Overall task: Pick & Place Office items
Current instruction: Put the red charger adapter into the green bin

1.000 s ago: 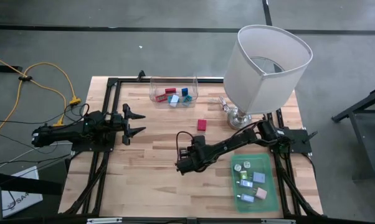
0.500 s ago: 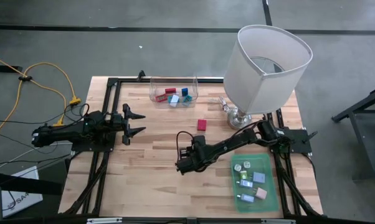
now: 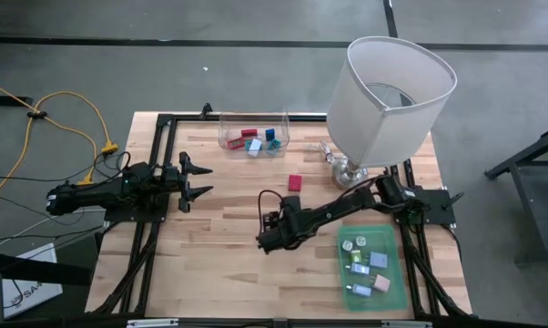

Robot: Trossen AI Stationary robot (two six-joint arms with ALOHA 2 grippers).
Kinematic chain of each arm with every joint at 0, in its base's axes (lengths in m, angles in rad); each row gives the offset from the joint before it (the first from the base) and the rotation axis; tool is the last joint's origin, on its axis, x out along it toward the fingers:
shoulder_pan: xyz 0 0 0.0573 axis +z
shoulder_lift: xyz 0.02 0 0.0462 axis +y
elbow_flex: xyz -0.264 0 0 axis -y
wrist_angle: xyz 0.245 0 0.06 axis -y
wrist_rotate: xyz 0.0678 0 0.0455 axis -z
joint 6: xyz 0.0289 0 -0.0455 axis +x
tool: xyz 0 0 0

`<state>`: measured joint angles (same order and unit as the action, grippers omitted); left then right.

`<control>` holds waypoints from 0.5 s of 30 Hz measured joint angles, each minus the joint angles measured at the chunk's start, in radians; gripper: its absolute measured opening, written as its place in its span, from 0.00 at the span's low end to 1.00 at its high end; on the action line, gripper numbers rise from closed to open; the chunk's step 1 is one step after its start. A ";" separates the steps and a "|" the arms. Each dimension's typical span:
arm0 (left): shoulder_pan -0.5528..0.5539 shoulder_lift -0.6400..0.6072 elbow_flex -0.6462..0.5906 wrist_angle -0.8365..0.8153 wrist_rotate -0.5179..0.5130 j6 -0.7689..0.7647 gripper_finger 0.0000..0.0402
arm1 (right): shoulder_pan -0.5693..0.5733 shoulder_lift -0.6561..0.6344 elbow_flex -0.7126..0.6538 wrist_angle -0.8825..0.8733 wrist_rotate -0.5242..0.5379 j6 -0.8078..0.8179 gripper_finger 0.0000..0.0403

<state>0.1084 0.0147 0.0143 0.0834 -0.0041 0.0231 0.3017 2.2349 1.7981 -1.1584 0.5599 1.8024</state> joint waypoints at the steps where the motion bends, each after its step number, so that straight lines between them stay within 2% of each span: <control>1: 0.000 0.000 0.000 0.000 0.000 0.000 0.59 | -0.003 0.000 0.000 -0.006 0.009 0.005 0.81; 15: 0.000 0.000 0.000 0.000 0.000 0.000 0.59 | -0.075 0.037 0.000 -0.063 0.053 0.057 0.82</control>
<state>0.1085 0.0147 0.0143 0.0837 -0.0044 0.0228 0.2269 2.2720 1.7985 -1.2219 0.6129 1.8595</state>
